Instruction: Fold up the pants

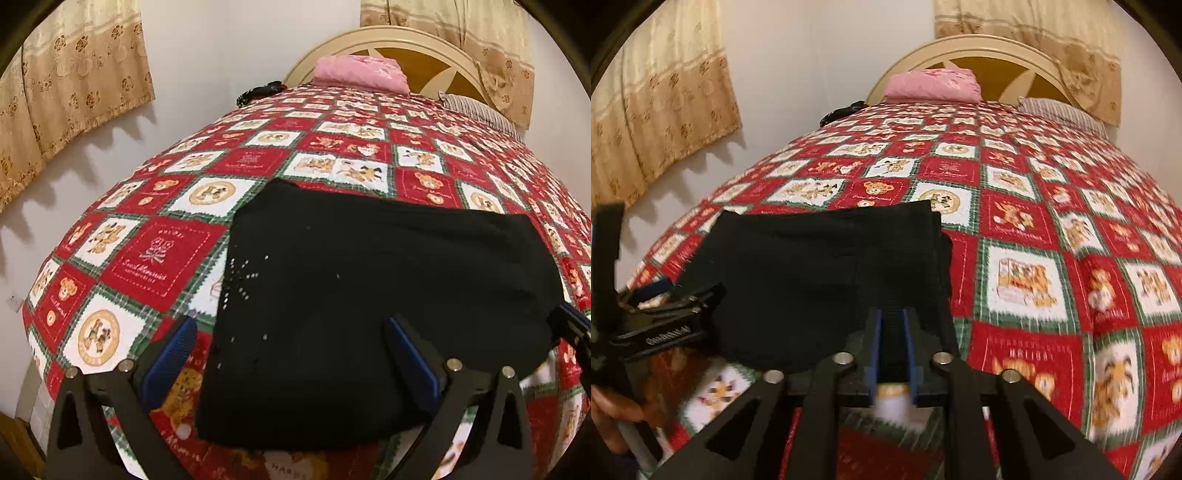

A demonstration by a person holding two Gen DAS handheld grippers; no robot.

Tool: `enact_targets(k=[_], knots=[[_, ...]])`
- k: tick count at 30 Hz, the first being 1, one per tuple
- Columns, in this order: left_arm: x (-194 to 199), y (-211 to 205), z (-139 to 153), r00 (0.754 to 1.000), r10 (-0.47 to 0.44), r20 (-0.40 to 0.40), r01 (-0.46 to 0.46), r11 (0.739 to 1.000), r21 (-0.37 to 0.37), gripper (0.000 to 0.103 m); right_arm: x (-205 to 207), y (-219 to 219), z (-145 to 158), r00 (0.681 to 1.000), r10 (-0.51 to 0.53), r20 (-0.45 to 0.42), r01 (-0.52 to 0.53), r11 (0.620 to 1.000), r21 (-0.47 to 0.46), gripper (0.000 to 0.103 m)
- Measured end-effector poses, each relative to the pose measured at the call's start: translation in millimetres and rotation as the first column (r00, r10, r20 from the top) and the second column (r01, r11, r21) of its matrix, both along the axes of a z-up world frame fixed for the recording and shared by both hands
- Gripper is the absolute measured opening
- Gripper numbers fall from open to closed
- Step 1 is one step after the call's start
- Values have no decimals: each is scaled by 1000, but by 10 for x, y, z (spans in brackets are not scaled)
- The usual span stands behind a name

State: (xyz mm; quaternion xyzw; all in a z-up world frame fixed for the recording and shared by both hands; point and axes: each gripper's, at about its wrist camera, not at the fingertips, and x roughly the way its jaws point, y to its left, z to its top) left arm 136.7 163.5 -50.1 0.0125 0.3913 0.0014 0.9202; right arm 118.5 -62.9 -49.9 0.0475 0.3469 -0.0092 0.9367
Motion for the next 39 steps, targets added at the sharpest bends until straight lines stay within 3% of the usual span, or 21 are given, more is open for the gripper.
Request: enact_targets(k=[1, 2, 3, 4, 10, 15, 20, 26, 39], knots=[[-47, 6, 19, 1000, -1, 3, 1, 1000, 1, 103, -71, 15, 34, 1000, 2, 9, -2, 1000, 23, 38], [-100, 12, 37, 1000, 0, 7, 0, 1000, 5, 103, -155, 40, 70, 1000, 2, 24, -3, 999, 36, 53], [-126, 16, 48, 1000, 3, 11, -3, 1000, 8, 103, -216, 72, 92, 999, -2, 36, 1, 999, 37, 60], [-190, 25, 65, 1000, 10, 19, -10, 1000, 9, 103, -317, 111, 121, 998, -10, 56, 8, 999, 32, 61], [-542, 85, 98, 998, 44, 42, -42, 998, -42, 103, -636, 242, 124, 996, -47, 74, 46, 999, 25, 61], [-871, 38, 188, 994, 45, 99, -47, 999, 26, 103, -926, 268, 102, 989, -102, 108, 97, 994, 55, 61], [-1118, 2, 324, 989, 28, 146, -41, 996, 80, 103, -1155, 287, 286, 969, -142, 202, 135, 990, 46, 61], [-1293, 7, 495, 984, 19, 176, -25, 999, 31, 103, -1398, 356, 507, 934, -168, 317, 169, 985, 23, 65], [-1488, -54, 560, 977, 13, 211, -23, 999, 44, 103, -1592, 378, 597, 912, -190, 363, 202, 979, 6, 66]])
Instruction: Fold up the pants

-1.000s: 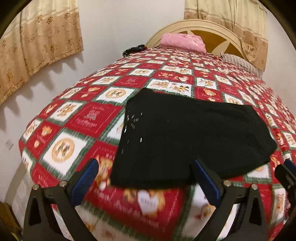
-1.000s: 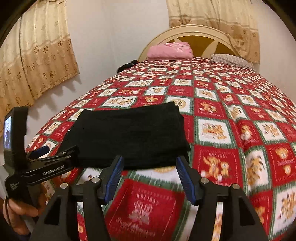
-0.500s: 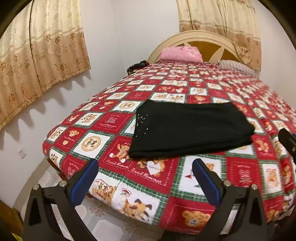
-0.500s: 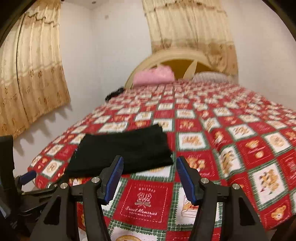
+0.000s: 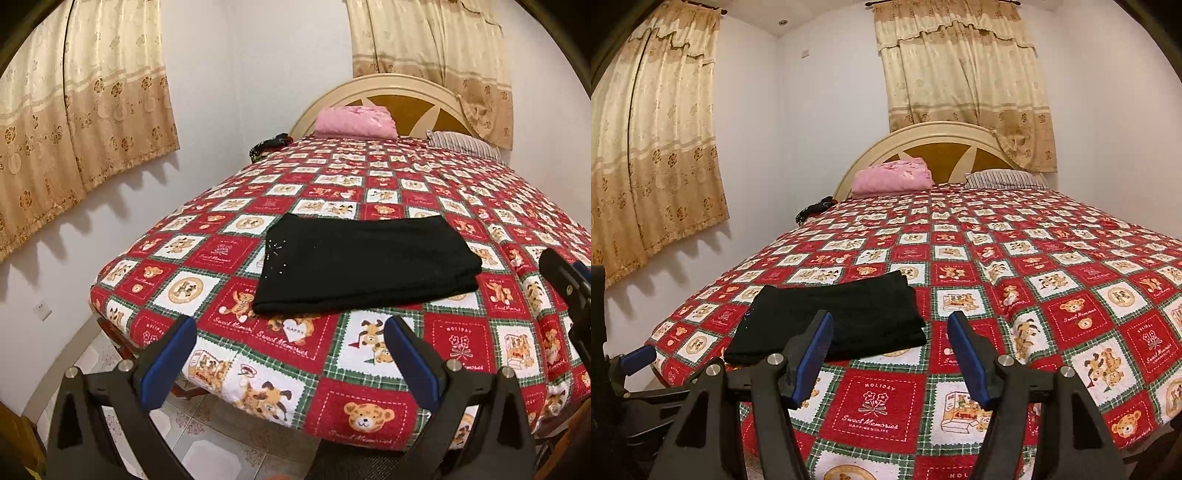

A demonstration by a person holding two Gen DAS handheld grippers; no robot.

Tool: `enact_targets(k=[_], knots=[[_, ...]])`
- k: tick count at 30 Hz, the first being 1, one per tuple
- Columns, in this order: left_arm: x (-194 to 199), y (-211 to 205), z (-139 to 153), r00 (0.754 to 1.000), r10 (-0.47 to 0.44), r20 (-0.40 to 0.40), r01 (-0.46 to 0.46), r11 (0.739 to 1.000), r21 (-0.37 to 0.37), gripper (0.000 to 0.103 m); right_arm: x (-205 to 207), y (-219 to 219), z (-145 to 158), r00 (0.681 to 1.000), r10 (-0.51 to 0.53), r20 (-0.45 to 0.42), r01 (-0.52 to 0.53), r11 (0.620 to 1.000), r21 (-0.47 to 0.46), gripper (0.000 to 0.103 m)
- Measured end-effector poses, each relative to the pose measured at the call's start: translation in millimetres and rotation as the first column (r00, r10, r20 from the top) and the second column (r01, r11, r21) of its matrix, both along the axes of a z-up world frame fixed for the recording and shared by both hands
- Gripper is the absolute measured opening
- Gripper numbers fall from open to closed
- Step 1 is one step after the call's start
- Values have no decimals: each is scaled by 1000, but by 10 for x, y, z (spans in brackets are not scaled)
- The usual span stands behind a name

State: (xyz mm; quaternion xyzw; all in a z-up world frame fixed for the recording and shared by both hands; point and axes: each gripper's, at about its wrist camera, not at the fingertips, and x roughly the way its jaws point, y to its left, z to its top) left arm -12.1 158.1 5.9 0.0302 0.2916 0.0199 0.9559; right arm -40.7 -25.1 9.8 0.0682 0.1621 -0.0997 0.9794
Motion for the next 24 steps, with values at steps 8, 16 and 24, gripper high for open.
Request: enact_targets(k=[8, 16, 24], knots=[[-72, -93, 15, 1000, -5, 10, 5, 1000, 21, 103, -59, -15, 17, 1000, -18, 13, 18, 1000, -3, 70], [-75, -124, 24, 1000, 5, 4, -5, 999, 37, 103, -59, -46, 13, 1000, -22, 9, 22, 1000, 9, 70], [-74, -111, 28, 1000, 10, 1, -10, 999, 34, 103, -51, -61, -10, 1000, -23, 0, 23, 1000, 19, 70]])
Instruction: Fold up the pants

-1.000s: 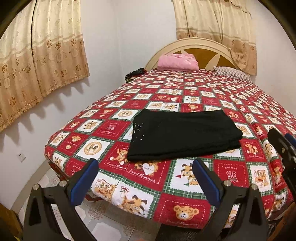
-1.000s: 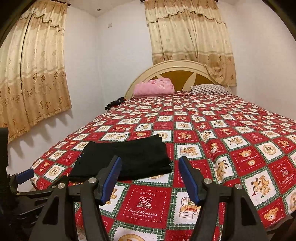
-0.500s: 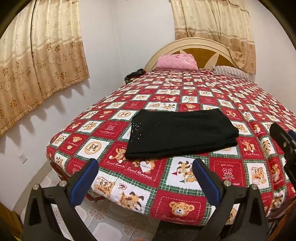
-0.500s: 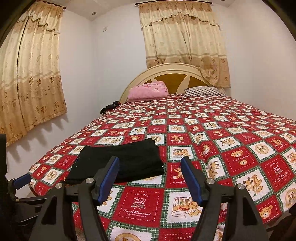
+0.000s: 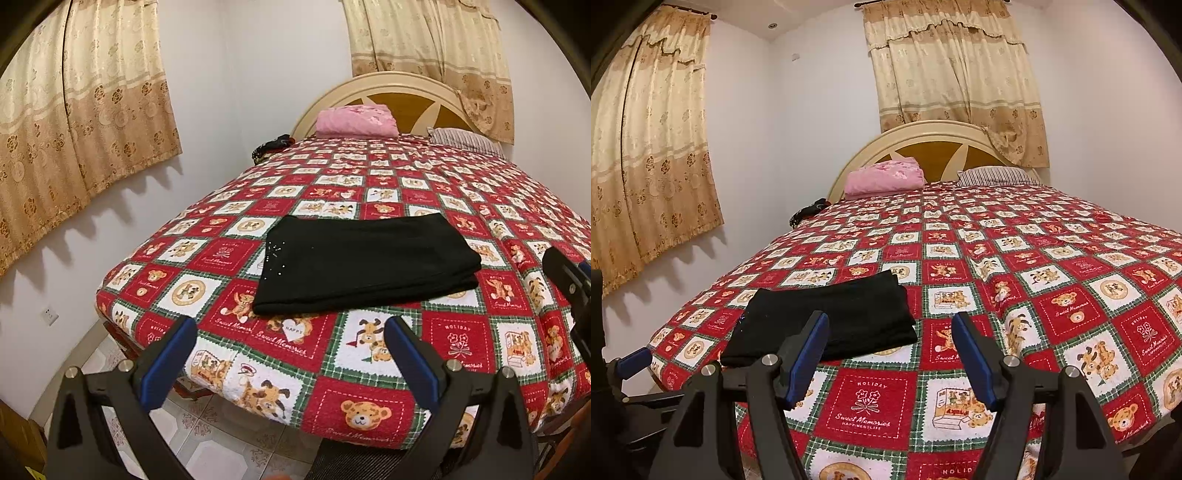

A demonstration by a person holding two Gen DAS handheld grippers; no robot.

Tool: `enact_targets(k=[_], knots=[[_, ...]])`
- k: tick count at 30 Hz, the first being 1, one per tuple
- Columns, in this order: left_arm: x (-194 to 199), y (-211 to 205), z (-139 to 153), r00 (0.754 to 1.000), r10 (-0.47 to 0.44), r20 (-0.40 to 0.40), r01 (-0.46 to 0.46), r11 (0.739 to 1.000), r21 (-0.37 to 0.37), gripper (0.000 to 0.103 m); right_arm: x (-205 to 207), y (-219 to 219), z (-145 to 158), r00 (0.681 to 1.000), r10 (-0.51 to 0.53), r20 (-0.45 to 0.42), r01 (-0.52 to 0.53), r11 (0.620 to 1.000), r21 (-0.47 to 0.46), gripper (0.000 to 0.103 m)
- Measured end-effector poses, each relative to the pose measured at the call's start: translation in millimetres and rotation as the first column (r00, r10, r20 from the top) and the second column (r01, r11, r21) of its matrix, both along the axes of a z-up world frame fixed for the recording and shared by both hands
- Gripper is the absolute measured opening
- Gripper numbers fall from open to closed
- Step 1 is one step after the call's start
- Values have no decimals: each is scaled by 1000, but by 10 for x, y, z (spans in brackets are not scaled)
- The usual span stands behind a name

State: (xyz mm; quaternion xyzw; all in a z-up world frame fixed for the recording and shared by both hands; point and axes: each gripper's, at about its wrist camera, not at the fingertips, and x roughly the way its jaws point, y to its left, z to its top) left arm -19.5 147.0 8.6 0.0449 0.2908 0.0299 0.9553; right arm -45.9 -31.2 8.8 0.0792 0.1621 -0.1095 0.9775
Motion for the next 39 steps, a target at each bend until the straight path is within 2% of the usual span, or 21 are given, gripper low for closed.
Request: enact_targets(k=[22, 30, 35, 39], knots=[[-19, -42, 10, 1000, -3, 2, 3, 1000, 6, 103, -16, -33, -16, 1000, -6, -3, 6, 1000, 2, 70], [5, -7, 18, 1000, -1, -9, 0, 1000, -31, 103, -26, -39, -23, 1000, -6, -5, 6, 1000, 1, 70], [0, -24, 23, 999, -32, -6, 31, 998, -48, 103, -22, -41, -32, 1000, -6, -10, 6, 1000, 5, 70], [13, -45, 11, 999, -35, -11, 35, 998, -43, 103, -19, -62, -51, 1000, -9, -17, 10, 1000, 10, 70]])
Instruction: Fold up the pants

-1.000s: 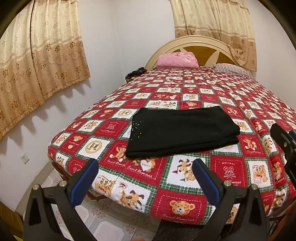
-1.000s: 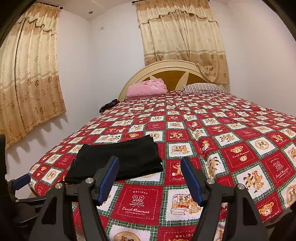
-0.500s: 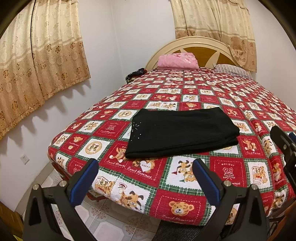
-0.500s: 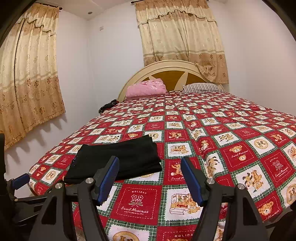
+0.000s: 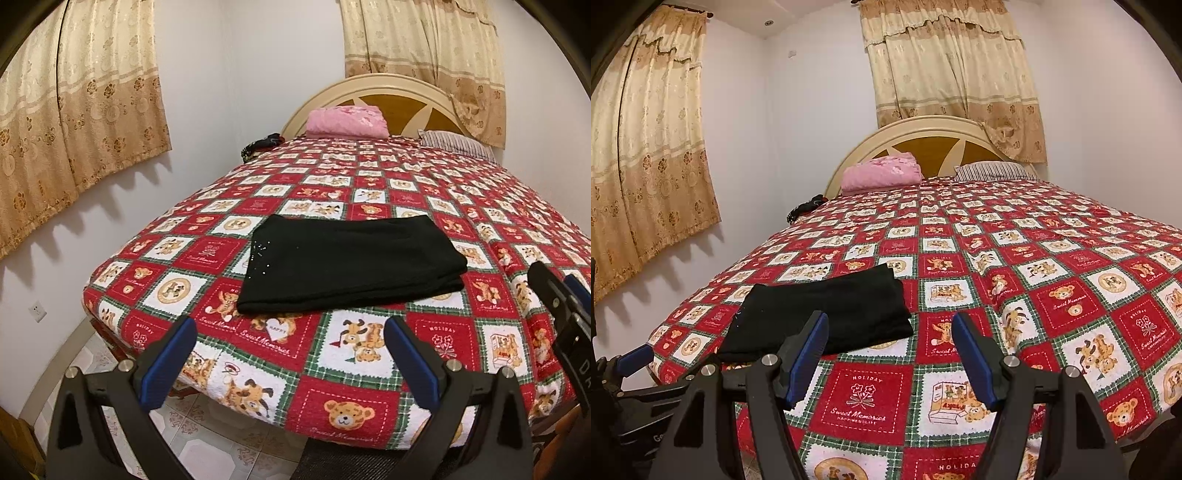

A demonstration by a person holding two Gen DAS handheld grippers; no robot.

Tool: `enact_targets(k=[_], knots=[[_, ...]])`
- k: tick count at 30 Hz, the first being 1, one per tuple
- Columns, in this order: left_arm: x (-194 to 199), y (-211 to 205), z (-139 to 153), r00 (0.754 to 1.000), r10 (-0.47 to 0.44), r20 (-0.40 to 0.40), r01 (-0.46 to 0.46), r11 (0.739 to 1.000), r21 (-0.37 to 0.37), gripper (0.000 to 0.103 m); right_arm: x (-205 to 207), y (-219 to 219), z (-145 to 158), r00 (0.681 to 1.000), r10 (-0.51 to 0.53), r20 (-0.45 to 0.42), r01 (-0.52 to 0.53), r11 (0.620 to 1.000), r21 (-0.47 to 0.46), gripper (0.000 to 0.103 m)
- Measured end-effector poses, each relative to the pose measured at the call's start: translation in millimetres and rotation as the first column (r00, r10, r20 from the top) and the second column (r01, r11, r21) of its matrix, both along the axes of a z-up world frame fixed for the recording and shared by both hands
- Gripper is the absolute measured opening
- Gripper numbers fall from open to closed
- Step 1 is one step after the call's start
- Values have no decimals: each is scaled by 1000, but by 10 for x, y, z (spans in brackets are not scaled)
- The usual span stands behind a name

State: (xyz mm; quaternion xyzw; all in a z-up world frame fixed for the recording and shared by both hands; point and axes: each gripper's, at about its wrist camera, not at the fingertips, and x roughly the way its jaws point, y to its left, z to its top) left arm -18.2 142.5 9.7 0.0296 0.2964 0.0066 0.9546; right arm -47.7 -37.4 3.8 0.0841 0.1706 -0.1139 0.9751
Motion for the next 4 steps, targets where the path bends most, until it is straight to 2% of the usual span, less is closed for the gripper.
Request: enact_targets(k=[4], knots=[[16, -9, -19, 1000, -3, -15, 3, 1000, 0, 103, -1, -26, 16, 1000, -18, 6, 18, 1000, 5, 70]])
